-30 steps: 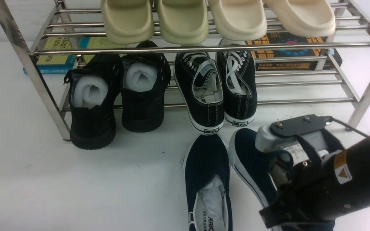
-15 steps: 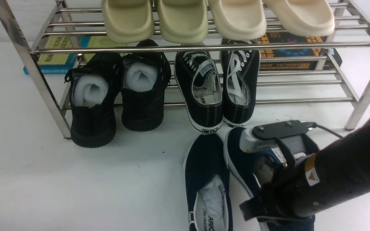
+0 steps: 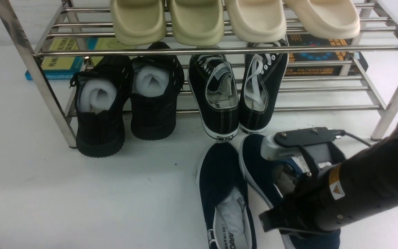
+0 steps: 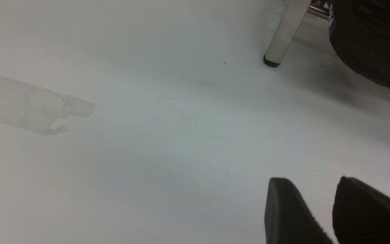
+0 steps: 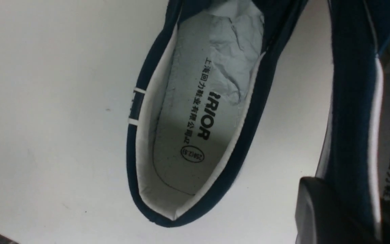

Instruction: Take the shoes off the shelf with your hand on the white table.

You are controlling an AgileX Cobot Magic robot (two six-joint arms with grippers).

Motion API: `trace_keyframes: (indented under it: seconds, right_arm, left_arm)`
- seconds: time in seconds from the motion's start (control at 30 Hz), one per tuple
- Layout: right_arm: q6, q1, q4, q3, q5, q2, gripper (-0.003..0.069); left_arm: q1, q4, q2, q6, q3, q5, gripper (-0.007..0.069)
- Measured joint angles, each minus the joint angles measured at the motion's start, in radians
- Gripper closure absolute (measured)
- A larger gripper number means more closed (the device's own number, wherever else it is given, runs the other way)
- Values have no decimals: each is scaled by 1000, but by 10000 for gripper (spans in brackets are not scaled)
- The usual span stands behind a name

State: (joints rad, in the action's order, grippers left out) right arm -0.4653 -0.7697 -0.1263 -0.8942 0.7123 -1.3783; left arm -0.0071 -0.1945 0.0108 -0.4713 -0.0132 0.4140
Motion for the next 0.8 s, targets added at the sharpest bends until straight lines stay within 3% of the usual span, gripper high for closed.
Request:
trace_keyframes:
  seconds: [0.4, 0.8]
  right_arm:
    - [-19, 10, 33, 0, 179, 120, 610]
    - [-19, 10, 52, 0, 61, 53, 606]
  left_arm:
    - [0, 0, 0, 0, 0, 0, 383]
    - [0, 0, 0, 0, 0, 0, 382]
